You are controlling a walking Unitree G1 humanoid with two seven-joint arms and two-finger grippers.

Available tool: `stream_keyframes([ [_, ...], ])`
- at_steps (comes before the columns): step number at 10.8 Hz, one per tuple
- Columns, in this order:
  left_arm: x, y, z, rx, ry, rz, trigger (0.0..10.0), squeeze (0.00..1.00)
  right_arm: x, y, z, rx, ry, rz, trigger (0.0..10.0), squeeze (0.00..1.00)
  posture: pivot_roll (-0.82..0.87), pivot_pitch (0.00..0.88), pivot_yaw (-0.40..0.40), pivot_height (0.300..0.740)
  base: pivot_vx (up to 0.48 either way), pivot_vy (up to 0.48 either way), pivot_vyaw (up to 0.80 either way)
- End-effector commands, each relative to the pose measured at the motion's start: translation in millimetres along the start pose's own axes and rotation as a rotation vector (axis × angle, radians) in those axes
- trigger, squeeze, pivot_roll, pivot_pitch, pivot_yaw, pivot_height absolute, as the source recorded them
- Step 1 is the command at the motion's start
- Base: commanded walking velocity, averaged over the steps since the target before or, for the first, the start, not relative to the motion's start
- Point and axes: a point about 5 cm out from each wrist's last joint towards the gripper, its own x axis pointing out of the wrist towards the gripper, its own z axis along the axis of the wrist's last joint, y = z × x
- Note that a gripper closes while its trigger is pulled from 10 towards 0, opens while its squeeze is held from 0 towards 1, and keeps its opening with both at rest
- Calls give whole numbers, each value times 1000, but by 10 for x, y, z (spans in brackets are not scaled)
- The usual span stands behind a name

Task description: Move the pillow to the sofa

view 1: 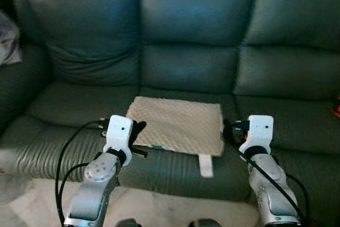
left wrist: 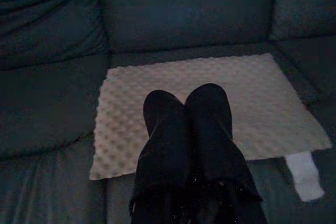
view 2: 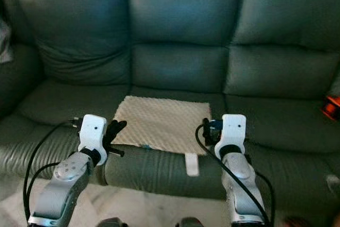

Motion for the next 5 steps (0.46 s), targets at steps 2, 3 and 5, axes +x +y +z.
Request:
stream_keyframes([
  [2, -19, 27, -5, 8, 9, 8, 10000, 0, 16, 19, 7, 0, 6, 11, 10000, 0, -49, 44, 39, 740, 0, 0, 0],
  [3, -26, 29, -8, 8, 10, 7, 10000, 0, 12, 17, 6, -2, 6, 10, 10000, 0, -48, 45, 40, 740, 0, 0, 0],
  [5, -29, 26, -15, 11, 16, 2, 10000, 0, 1, 28, -19, 2, 20, 9, 10000, 0, -49, 49, 41, 740, 0, 0, 0],
])
